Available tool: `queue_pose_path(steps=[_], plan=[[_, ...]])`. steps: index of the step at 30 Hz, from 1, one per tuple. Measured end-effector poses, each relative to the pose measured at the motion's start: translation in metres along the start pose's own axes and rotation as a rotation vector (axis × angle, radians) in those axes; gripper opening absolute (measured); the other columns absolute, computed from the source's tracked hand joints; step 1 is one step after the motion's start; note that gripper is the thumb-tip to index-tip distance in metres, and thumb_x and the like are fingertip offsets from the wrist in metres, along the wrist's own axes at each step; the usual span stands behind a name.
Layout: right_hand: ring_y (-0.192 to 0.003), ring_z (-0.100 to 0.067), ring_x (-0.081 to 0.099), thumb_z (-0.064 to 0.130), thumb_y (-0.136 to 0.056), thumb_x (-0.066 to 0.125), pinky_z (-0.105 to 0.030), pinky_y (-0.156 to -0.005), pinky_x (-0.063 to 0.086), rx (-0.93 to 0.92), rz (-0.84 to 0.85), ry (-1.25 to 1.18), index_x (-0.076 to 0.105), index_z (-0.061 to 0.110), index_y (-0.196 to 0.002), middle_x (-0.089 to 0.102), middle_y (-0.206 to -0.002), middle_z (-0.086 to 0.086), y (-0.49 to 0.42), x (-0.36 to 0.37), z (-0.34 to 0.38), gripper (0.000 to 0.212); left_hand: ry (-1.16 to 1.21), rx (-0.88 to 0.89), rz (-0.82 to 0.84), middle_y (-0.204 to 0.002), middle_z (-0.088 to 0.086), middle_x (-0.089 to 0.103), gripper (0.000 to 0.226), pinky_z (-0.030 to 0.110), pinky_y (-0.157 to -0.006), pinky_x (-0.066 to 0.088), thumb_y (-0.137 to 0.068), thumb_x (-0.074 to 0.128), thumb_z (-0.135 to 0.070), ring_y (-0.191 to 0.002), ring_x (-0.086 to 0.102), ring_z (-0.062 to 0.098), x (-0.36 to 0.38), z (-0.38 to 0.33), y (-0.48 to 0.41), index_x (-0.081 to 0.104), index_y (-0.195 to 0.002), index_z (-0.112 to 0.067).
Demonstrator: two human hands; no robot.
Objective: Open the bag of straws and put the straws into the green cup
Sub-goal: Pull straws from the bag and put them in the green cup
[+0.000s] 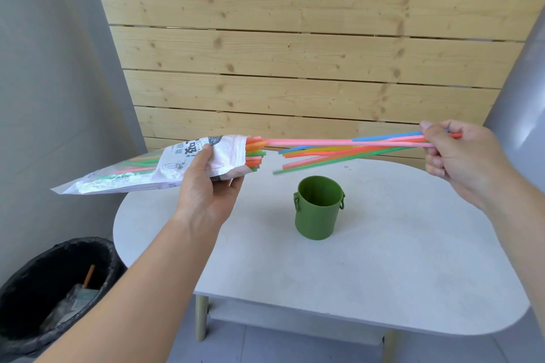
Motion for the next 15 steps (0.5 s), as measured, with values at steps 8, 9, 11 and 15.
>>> queue_pose_path(steps=[8,9,11,15], plan=[[-0.039,-0.008,0.032,0.024,-0.099,0.063,-0.02,-0.036,0.03,-0.029,0.046,0.054,0.066,0.014,-0.085,0.036,-0.061,0.0,0.001,-0.007,0.003,0.017,-0.012,-0.02,-0.014,-0.115,0.014,0.069,0.018,0.021,-0.044,0.049,-0.1,0.061,-0.016,-0.07,0.062,0.024,0.001,0.011,0.004,0.06,-0.116,-0.007],[-0.039,-0.008,0.032,0.024,-0.099,0.063,-0.02,-0.036,0.03,-0.037,0.044,0.07,0.065,0.014,-0.084,0.035,-0.062,-0.001,0.0,-0.009,0.004,0.018,-0.017,-0.019,-0.011,-0.115,0.013,0.068,0.018,0.021,-0.044,0.048,-0.1,0.061,-0.016,-0.069,0.062,0.024,0.001,0.011,0.005,0.06,-0.116,-0.007],[-0.038,-0.008,0.032,0.026,-0.099,0.063,-0.02,-0.035,0.03,-0.054,0.045,0.113,0.064,0.013,-0.083,0.035,-0.064,-0.003,-0.001,-0.016,0.009,0.02,-0.025,-0.01,-0.005,-0.116,0.013,0.068,0.021,0.021,-0.045,0.049,-0.1,0.061,-0.017,-0.067,0.063,0.023,0.001,0.008,0.006,0.06,-0.119,-0.007],[-0.036,-0.007,0.033,0.026,-0.098,0.066,-0.019,-0.033,0.031,-0.095,0.027,0.192,0.064,0.013,-0.081,0.037,-0.062,-0.004,-0.004,-0.031,0.021,0.021,-0.03,-0.003,0.004,-0.12,0.016,0.069,0.033,0.023,-0.047,0.052,-0.102,0.057,-0.019,-0.072,0.067,0.025,0.001,0.005,0.006,0.06,-0.131,-0.003]])
Point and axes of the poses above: each hand's wrist, its own y-axis away from the middle knuckle, its own x-axis out of the palm, z = x × y, the point moved 7 cm from there along -y, towards the middle knuckle
